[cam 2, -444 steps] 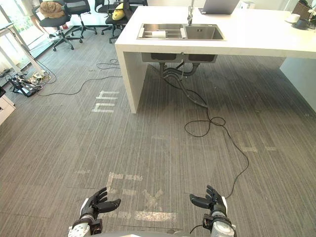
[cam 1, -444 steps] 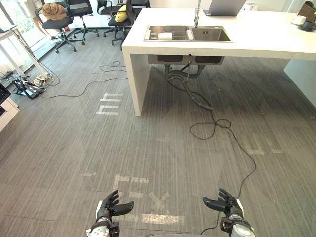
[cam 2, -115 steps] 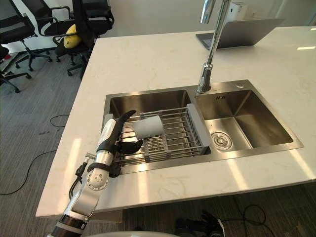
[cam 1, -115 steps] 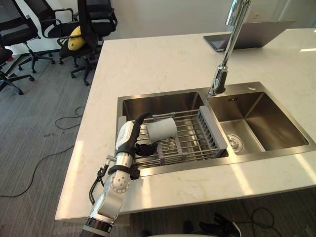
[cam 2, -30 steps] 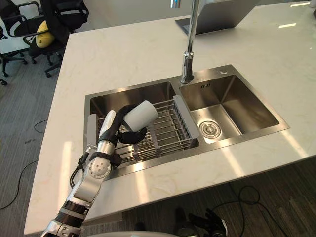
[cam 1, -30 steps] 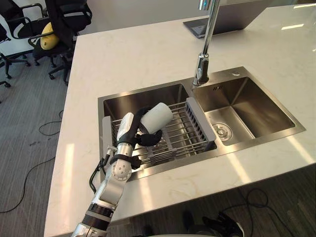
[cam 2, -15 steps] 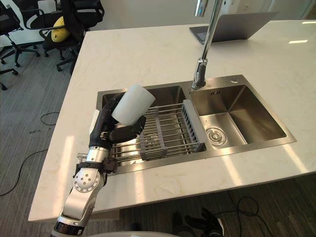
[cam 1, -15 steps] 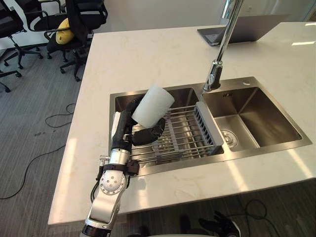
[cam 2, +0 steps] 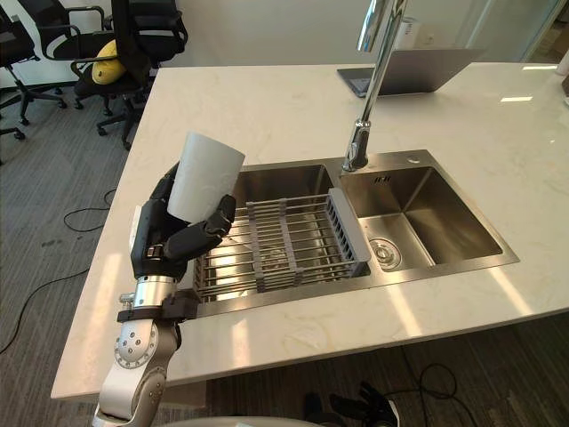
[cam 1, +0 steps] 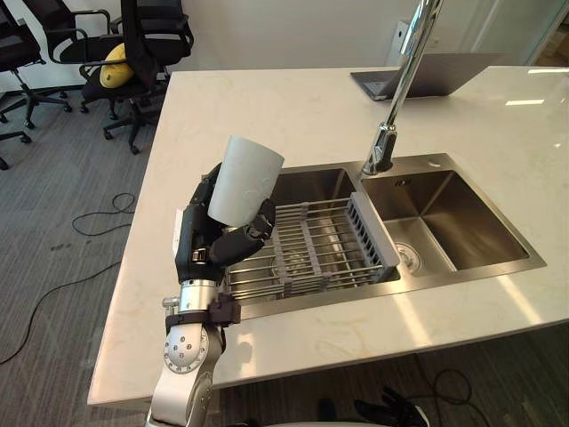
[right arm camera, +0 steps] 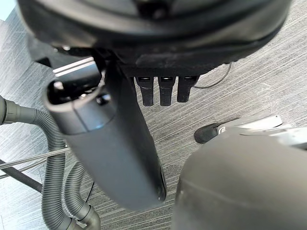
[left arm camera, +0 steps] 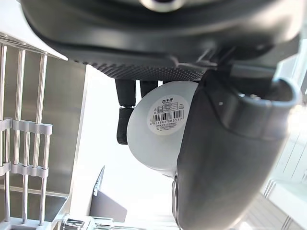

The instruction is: Walk over to the sink, pick up the cup, carry it to the dishwasher, place the cup inside the dishwasher, then close the dishwasher door

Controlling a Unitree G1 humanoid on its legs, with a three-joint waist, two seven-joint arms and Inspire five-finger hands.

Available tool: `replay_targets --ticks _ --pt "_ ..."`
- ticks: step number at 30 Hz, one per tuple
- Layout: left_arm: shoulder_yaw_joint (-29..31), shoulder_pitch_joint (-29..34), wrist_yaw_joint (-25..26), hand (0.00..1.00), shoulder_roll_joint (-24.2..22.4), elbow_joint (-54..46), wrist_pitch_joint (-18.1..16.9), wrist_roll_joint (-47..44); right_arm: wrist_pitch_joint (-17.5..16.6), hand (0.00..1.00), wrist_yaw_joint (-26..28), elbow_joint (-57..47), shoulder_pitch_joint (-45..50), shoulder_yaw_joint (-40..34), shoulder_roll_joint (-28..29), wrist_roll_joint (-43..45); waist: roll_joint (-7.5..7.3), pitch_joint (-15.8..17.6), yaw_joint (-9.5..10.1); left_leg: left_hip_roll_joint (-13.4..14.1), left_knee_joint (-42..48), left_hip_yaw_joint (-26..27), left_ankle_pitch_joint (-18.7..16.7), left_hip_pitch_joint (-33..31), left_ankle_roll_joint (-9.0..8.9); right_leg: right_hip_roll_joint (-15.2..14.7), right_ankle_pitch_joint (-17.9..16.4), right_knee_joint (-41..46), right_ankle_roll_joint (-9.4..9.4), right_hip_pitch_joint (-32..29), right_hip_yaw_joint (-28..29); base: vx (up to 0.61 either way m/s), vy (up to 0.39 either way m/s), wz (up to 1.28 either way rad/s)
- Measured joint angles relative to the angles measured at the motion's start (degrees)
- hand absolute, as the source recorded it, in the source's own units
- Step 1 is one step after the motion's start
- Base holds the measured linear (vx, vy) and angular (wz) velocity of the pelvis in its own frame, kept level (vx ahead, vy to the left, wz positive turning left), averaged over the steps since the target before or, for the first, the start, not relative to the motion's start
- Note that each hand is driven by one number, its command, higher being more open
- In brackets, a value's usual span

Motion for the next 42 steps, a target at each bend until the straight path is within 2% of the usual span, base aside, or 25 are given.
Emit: replay_targets --ticks 5,9,12,13,15,16,17,18,19,20,22,23,24,27,29,30,31,33,35,37,38,39,40,41,42 --pt "0.0 1.8 0.5 0.30 -0.3 -2.5 -0.1 -0.1 -0.1 0.90 -0.5 -0.1 0.1 0.2 0.1 0.0 -0.45 -0.1 0.65 0.6 3.6 1.5 -2.0 -1.3 0.79 0.1 -0.1 1.2 0.36 -1.1 1.7 -0.01 0.029 -0.18" --pt "-0.3 1.7 1.0 0.30 -0.2 -4.0 -0.3 0.0 -0.3 0.90 -1.0 -2.4 -0.4 0.6 0.2 0.0 -0.50 0.8 0.95 3.1 9.6 3.7 -5.2 -3.5 1.16 1.8 0.1 6.7 1.01 -4.5 3.7 -0.05 0.034 -0.32" --pt "-1.0 0.2 1.5 0.30 -0.2 -4.4 -0.3 0.1 -0.5 0.90 -2.3 -4.1 -2.2 0.7 0.5 -0.2 -0.38 3.6 0.98 4.5 10.8 4.3 -5.2 -4.0 2.25 2.6 1.5 11.9 3.84 -7.5 -0.1 -0.14 0.050 -0.15" --pt "-0.6 -0.6 2.3 0.30 -0.3 -4.3 -0.3 0.4 -0.5 0.90 -2.9 -4.2 -3.4 1.1 0.6 -0.2 -0.18 4.8 1.37 4.6 10.6 5.2 -4.5 -4.1 3.21 1.5 -2.9 22.6 4.67 -11.0 -3.3 -0.18 0.038 -0.06" --pt "-0.6 -0.7 2.8 0.30 -0.3 -4.4 -0.3 1.2 -0.5 0.90 -3.0 -4.2 -3.4 1.7 0.3 -0.2 -0.12 5.3 2.54 3.9 10.6 5.0 -4.0 -3.4 3.64 0.1 -9.8 38.3 6.47 -11.6 -6.2 -0.12 0.012 0.11" --pt "-0.5 -0.7 3.0 0.30 -0.3 -4.5 -0.4 1.4 -0.5 0.90 -3.0 -4.3 -3.3 2.0 0.3 -0.2 -0.55 5.0 3.04 3.6 10.6 4.6 -3.7 -3.6 3.81 -0.2 -11.3 41.8 7.40 -10.8 -6.3 -0.09 -0.055 0.38" --pt "-0.6 -1.0 3.3 0.30 -0.4 -4.8 -0.7 1.4 -0.5 0.90 -2.9 -4.4 -3.3 2.4 0.6 -0.2 -1.48 4.1 4.42 2.5 11.4 3.4 -3.1 -5.7 3.99 -0.1 -13.2 45.3 9.65 -7.8 -5.7 -0.04 -0.088 0.38" --pt "-0.6 -1.2 3.3 0.30 -0.4 -5.1 -0.9 1.4 -0.6 0.90 -2.9 -4.5 -3.6 2.7 0.7 -0.2 -2.23 3.5 5.13 2.0 12.2 3.0 -2.9 -7.2 4.02 0.0 -13.7 44.4 10.07 -6.9 -5.1 -0.06 -0.130 0.34" --pt "-0.6 -1.6 3.8 0.30 -1.0 -6.2 -1.4 1.4 -0.7 0.90 -3.0 -5.0 -5.2 3.4 0.3 -0.2 -2.40 3.3 7.29 1.8 13.8 2.7 -1.8 -11.9 3.96 1.0 -17.5 36.8 10.48 -6.1 -3.0 -0.06 -0.088 0.15" --pt "-0.6 -2.0 3.9 0.30 -1.4 -6.2 -1.4 1.4 -0.7 0.90 -3.2 -5.0 -6.4 3.5 0.1 -0.2 -2.20 3.1 8.02 1.7 13.3 2.3 -0.6 -13.5 3.93 1.3 -17.9 33.8 10.26 -6.1 -2.8 -0.15 -0.111 0.11" --pt "-0.6 -3.0 4.3 0.30 -2.5 -6.3 -1.5 1.3 -0.8 0.90 -3.6 -4.9 -9.6 4.2 -0.5 -0.1 -2.16 3.2 9.37 1.5 10.8 1.8 1.9 -16.0 3.46 2.2 -19.0 24.6 6.69 -4.4 -2.6 -0.17 -0.109 0.18" --pt "-0.5 -3.5 4.7 0.30 -3.2 -6.3 -1.5 1.3 -1.0 0.90 -3.9 -4.5 -11.9 4.2 -0.8 -0.1 -1.82 4.7 9.51 1.3 11.5 0.8 2.6 -16.5 3.47 2.5 -19.0 19.0 3.42 -1.3 -2.4 -0.16 -0.108 0.37" --pt "-1.1 -3.3 4.8 0.30 -3.8 -6.0 -1.5 1.2 -1.5 0.90 -4.3 -3.9 -13.3 4.2 -1.5 -0.1 -0.46 5.7 9.19 1.7 12.7 -0.8 2.7 -16.5 3.30 3.7 -17.6 15.2 1.04 2.0 -2.6 -0.17 -0.099 0.53" --pt "-2.9 -3.4 4.7 0.30 -4.1 -6.1 -1.7 1.3 -2.3 0.90 -5.1 -3.7 -13.2 3.8 -2.3 -0.1 1.66 6.9 8.72 2.7 14.4 -5.1 3.8 -16.0 2.30 6.1 -15.8 14.2 -1.26 5.3 -4.8 -0.17 -0.070 0.61" --pt "-3.2 -3.4 4.6 0.30 -4.0 -6.6 -2.0 1.2 -2.4 0.90 -5.4 -3.8 -13.2 3.5 -2.3 -0.1 1.75 7.1 8.52 2.6 13.8 -7.6 5.7 -16.6 0.41 6.5 -15.2 13.5 -2.28 5.8 -6.9 -0.28 -0.073 0.58" --pt "-3.4 -3.4 4.5 0.30 -3.8 -7.0 -2.5 1.2 -2.8 0.90 -5.4 -3.9 -13.0 2.3 -2.4 -0.1 1.52 7.2 8.08 1.8 14.4 -9.5 5.9 -18.2 -0.85 6.1 -14.9 11.6 -4.54 5.7 -8.9 -0.24 -0.026 0.70" --pt "-4.0 -3.5 4.2 0.30 -3.9 -7.0 -2.9 1.2 -2.9 0.90 -5.5 -4.0 -12.7 1.7 -2.6 0.0 1.92 7.5 7.19 1.9 19.3 -9.2 3.8 -20.2 0.26 5.8 -14.1 11.0 -4.96 5.3 -11.2 -0.22 -0.001 0.78" --pt "-5.8 -3.8 3.9 0.30 -3.5 -7.0 -2.9 1.1 -2.8 0.90 -5.7 -4.8 -10.1 1.6 -2.5 0.0 1.41 7.7 5.95 2.2 26.4 -7.0 -0.3 -19.7 1.06 3.7 -13.6 11.3 -4.40 5.1 -14.5 -0.20 0.059 0.98" --pt "-8.1 -5.0 3.5 0.30 -3.9 -6.3 -2.9 0.9 -2.8 0.90 -5.7 -6.4 -6.9 1.5 -2.1 0.0 1.25 7.6 4.67 4.0 28.9 -4.9 -3.6 -17.1 0.60 1.4 -13.0 11.3 -3.52 5.0 -18.6 -0.18 0.122 1.11" --pt "-11.4 -8.1 3.1 0.30 -4.5 -4.2 -2.9 0.0 -2.8 0.90 -5.7 -6.7 -4.5 0.3 -1.7 0.0 2.22 6.4 2.93 7.7 24.1 -2.4 -4.8 -11.7 -0.51 -1.1 -12.4 11.3 -2.08 3.8 -23.2 -0.13 0.224 1.13" --pt "-12.1 -9.1 3.0 0.30 -4.8 -3.3 -2.9 0.0 -2.8 0.90 -5.8 -6.7 -4.0 -0.2 -1.6 0.0 2.97 5.6 2.66 8.2 20.0 -2.5 -4.8 -9.5 -1.92 -1.4 -12.4 11.3 -1.02 3.2 -23.7 -0.08 0.296 0.89" --pt "-12.6 -11.1 2.8 0.30 -4.5 -1.6 -3.3 0.1 -2.6 0.90 -5.8 -5.6 -4.8 -1.0 -0.8 0.0 3.17 5.0 2.45 6.5 12.1 -3.7 -4.6 -7.1 -3.33 -2.4 -12.2 11.5 0.52 2.0 -24.3 -0.06 0.260 0.48" --pt "-12.9 -11.9 2.7 0.30 -4.0 -0.2 -3.3 0.0 -2.4 0.90 -5.9 -5.6 -4.9 -1.0 -0.2 0.0 2.82 4.9 2.41 5.3 10.5 -3.8 -3.4 -6.7 -2.73 -3.3 -11.2 11.1 0.42 2.0 -24.3 -0.05 0.407 0.45" --pt "-12.8 -13.2 2.9 0.30 -2.8 2.4 -3.2 0.0 -2.4 0.90 -5.4 -5.8 -4.7 -0.1 1.2 0.0 1.67 4.3 2.41 2.8 9.8 -4.1 -2.8 -6.4 -1.77 -5.2 -10.1 9.4 1.95 3.2 -24.3 -0.02 0.273 0.25" --pt "-12.8 -13.2 3.0 0.30 -2.6 2.6 -3.2 0.0 -2.4 0.90 -5.3 -5.8 -4.7 0.1 1.4 0.0 1.52 4.2 2.38 2.5 10.0 -4.1 -2.8 -6.4 -1.74 -5.4 -9.9 9.2 2.14 3.4 -24.3 0.00 0.304 0.29"
